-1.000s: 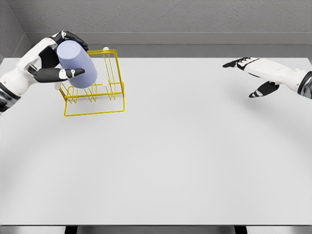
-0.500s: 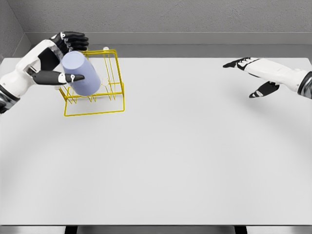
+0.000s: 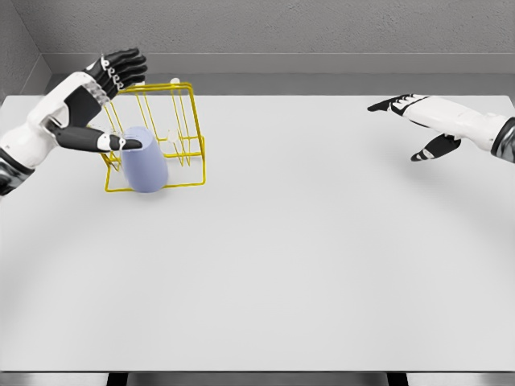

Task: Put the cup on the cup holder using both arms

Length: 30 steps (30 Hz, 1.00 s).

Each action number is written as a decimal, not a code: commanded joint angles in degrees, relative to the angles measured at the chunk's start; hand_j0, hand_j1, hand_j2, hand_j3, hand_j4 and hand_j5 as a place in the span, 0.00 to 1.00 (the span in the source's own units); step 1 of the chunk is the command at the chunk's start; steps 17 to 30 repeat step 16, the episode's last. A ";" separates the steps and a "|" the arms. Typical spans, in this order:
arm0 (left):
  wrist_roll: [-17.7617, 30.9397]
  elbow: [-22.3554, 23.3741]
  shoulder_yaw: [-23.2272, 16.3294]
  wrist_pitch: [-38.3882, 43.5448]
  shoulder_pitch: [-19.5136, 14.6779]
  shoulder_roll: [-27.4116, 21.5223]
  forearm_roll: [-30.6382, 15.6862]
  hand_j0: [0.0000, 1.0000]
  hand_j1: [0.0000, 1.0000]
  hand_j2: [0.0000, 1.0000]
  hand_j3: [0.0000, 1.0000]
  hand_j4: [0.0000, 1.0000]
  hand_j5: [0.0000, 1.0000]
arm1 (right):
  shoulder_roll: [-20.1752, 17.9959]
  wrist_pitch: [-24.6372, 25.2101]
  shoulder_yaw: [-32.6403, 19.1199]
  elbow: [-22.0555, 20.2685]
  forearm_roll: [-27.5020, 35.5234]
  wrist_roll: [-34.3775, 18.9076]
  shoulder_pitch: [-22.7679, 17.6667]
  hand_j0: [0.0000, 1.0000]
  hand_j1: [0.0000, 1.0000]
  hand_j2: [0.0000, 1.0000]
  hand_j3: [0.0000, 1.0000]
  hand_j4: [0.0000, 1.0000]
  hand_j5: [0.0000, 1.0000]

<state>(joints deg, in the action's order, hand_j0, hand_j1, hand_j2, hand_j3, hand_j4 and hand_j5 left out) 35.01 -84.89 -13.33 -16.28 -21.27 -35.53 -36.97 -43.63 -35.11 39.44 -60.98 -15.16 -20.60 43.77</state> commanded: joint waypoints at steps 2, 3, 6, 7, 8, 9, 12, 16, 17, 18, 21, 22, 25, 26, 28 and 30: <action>-0.01 -5.45 0.14 -6.75 1.84 -2.97 -2.58 1.00 1.00 1.00 1.00 1.00 1.00 | -0.05 0.11 -0.07 -0.02 0.39 0.03 0.09 1.00 1.00 1.00 1.00 1.00 1.00; -0.01 -6.60 0.05 -9.47 2.37 -4.28 -2.66 1.00 1.00 1.00 1.00 1.00 1.00 | -0.05 0.11 -0.07 -0.02 0.39 0.03 0.09 1.00 1.00 1.00 1.00 1.00 1.00; -0.01 -8.18 -0.30 -18.72 4.83 -8.68 -1.96 1.00 1.00 1.00 1.00 1.00 1.00 | -0.05 0.11 -0.07 -0.02 0.39 0.03 0.09 1.00 1.00 1.00 1.00 1.00 1.00; -0.01 -8.27 -0.30 -18.72 6.59 -9.73 -1.78 1.00 1.00 1.00 1.00 1.00 1.00 | -0.05 0.11 -0.07 -0.02 0.39 0.03 0.09 1.00 1.00 1.00 1.00 1.00 1.00; -0.01 -9.15 -0.38 -18.72 7.73 -10.88 -0.74 1.00 1.00 1.00 1.00 1.00 1.00 | -0.05 0.11 -0.07 -0.02 0.39 0.03 0.09 1.00 1.00 1.00 1.00 1.00 1.00; -0.01 -10.55 -1.00 -18.72 8.61 -11.23 3.13 1.00 1.00 1.00 1.00 1.00 1.00 | 0.04 0.11 -0.07 -0.02 0.39 0.03 0.00 1.00 1.00 1.00 1.00 1.00 1.00; -0.01 -14.07 -1.44 -18.72 9.32 -12.46 7.71 1.00 1.00 1.00 1.00 1.00 1.00 | 0.12 0.11 -0.07 -0.02 0.39 0.03 0.00 1.00 1.00 1.00 1.00 1.00 1.00; -0.01 -14.07 -5.83 -18.72 8.70 -11.84 7.80 1.00 1.00 1.00 1.00 1.00 1.00 | -0.14 0.11 -0.24 0.07 0.39 0.03 -0.09 1.00 1.00 1.00 1.00 1.00 1.00; -0.01 -14.07 -5.83 -18.72 8.70 -11.84 7.80 1.00 1.00 1.00 1.00 1.00 1.00 | -0.14 0.11 -0.24 0.07 0.39 0.03 -0.09 1.00 1.00 1.00 1.00 1.00 1.00; -0.01 -14.07 -5.83 -18.72 8.70 -11.84 7.80 1.00 1.00 1.00 1.00 1.00 1.00 | -0.14 0.11 -0.24 0.07 0.39 0.03 -0.09 1.00 1.00 1.00 1.00 1.00 1.00; -0.01 -14.07 -5.83 -18.72 8.70 -11.84 7.80 1.00 1.00 1.00 1.00 1.00 1.00 | -0.14 0.11 -0.24 0.07 0.39 0.03 -0.09 1.00 1.00 1.00 1.00 1.00 1.00; -0.01 -14.07 -5.83 -18.72 8.70 -11.84 7.80 1.00 1.00 1.00 1.00 1.00 1.00 | -0.14 0.11 -0.24 0.07 0.39 0.03 -0.09 1.00 1.00 1.00 1.00 1.00 1.00; -0.01 -14.07 -5.83 -18.72 8.70 -11.84 7.80 1.00 1.00 1.00 1.00 1.00 1.00 | -0.14 0.11 -0.24 0.07 0.39 0.03 -0.09 1.00 1.00 1.00 1.00 1.00 1.00; -0.01 -14.07 -5.83 -18.72 8.70 -11.84 7.80 1.00 1.00 1.00 1.00 1.00 1.00 | -0.14 0.11 -0.24 0.07 0.39 0.03 -0.09 1.00 1.00 1.00 1.00 1.00 1.00; -0.01 -14.07 -5.83 -18.72 8.70 -11.84 7.80 1.00 1.00 1.00 1.00 1.00 1.00 | -0.14 0.11 -0.24 0.07 0.39 0.03 -0.09 1.00 1.00 1.00 1.00 1.00 1.00; -0.01 -14.07 -5.83 -18.72 8.70 -11.84 7.80 1.00 1.00 1.00 1.00 1.00 1.00 | -0.14 0.11 -0.24 0.07 0.39 0.03 -0.09 1.00 1.00 1.00 1.00 1.00 1.00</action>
